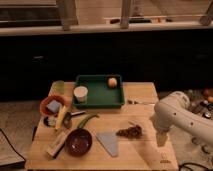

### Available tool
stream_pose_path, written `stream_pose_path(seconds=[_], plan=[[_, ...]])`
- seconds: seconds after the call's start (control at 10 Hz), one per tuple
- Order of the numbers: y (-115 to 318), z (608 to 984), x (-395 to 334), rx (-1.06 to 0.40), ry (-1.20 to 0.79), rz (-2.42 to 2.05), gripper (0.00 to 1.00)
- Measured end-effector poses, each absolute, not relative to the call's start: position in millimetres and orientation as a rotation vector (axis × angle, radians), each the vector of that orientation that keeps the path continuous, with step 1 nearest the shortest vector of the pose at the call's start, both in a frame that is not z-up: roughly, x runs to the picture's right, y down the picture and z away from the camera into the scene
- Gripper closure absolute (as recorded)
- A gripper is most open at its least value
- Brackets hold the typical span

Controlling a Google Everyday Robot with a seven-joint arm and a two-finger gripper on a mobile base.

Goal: Place grapes in purple bowl

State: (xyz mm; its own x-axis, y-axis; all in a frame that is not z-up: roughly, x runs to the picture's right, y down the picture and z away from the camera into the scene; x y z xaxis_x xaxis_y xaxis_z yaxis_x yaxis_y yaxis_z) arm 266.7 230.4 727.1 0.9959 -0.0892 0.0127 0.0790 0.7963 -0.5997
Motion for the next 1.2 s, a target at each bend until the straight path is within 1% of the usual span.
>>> stream_pose_path(seconds=[1.2], plan=[[258.3,756.1,237.0,-0.657,-0.089,-0.138,0.2]])
